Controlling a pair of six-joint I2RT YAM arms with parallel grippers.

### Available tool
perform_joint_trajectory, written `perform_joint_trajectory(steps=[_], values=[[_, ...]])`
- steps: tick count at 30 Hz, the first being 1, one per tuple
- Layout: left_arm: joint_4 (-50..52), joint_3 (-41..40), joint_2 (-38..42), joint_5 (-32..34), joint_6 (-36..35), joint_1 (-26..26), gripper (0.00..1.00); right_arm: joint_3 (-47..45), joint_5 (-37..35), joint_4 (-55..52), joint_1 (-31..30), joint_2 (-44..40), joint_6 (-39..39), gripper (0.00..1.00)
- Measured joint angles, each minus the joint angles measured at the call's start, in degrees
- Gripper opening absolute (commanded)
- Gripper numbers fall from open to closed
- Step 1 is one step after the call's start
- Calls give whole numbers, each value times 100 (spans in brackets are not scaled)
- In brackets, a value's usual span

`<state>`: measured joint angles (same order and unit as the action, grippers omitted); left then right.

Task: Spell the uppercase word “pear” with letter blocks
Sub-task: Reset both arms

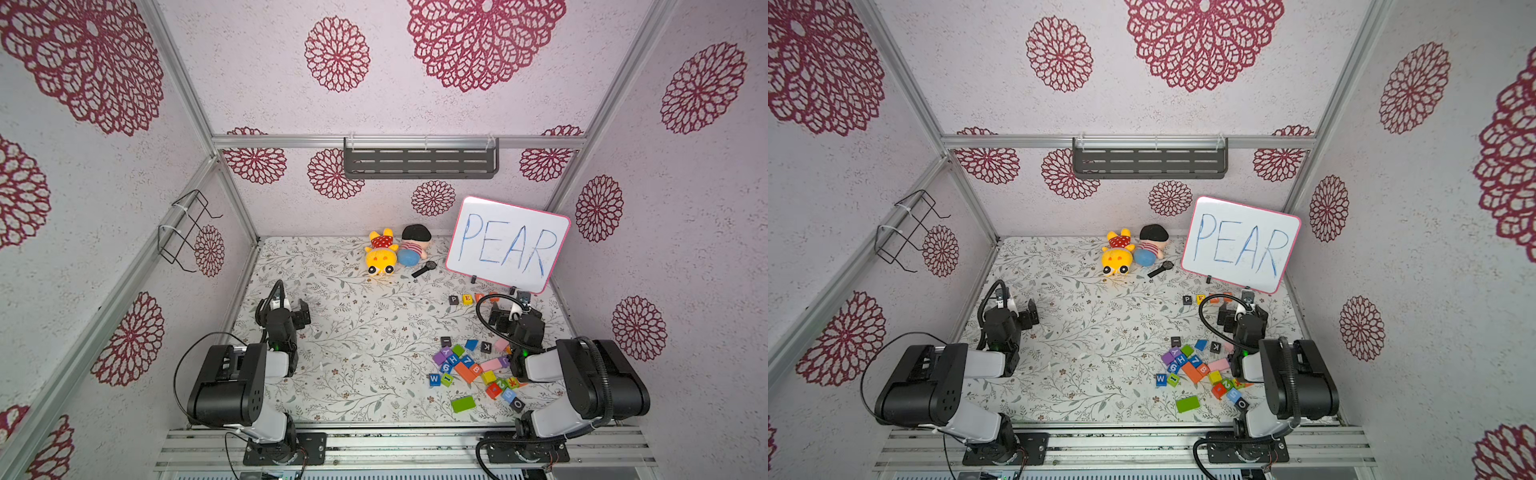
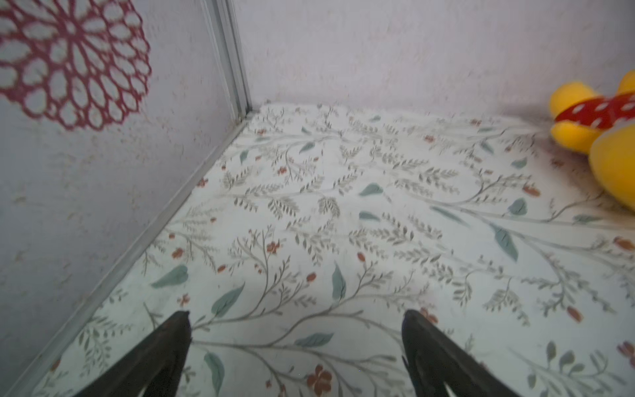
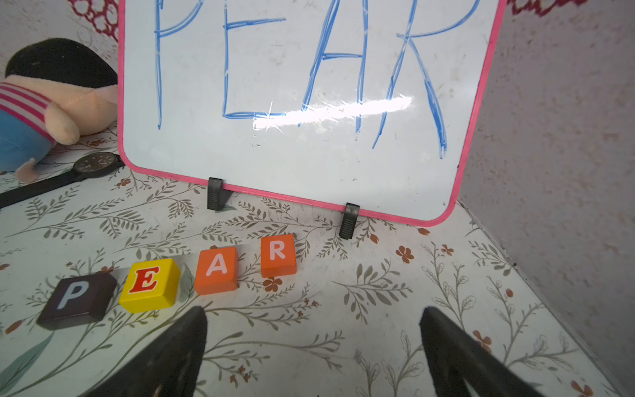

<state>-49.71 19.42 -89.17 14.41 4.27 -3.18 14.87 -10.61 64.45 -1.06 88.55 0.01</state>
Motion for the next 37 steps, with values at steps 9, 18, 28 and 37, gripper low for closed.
perform_joint_trajectory(steps=[9, 18, 28, 37], values=[[122, 632, -4, -260, 306, -385, 98, 0, 17, -2, 0, 0, 0, 99], [144, 627, -11, -343, 354, -385, 98, 2, 37, -28, 0, 0, 0, 99], [111, 560, -11, -345, 372, -385, 98, 2, 59, -46, 11, 0, 2, 99], [111, 557, -11, -345, 374, -385, 98, 2, 208, -50, 55, 0, 4, 99]])
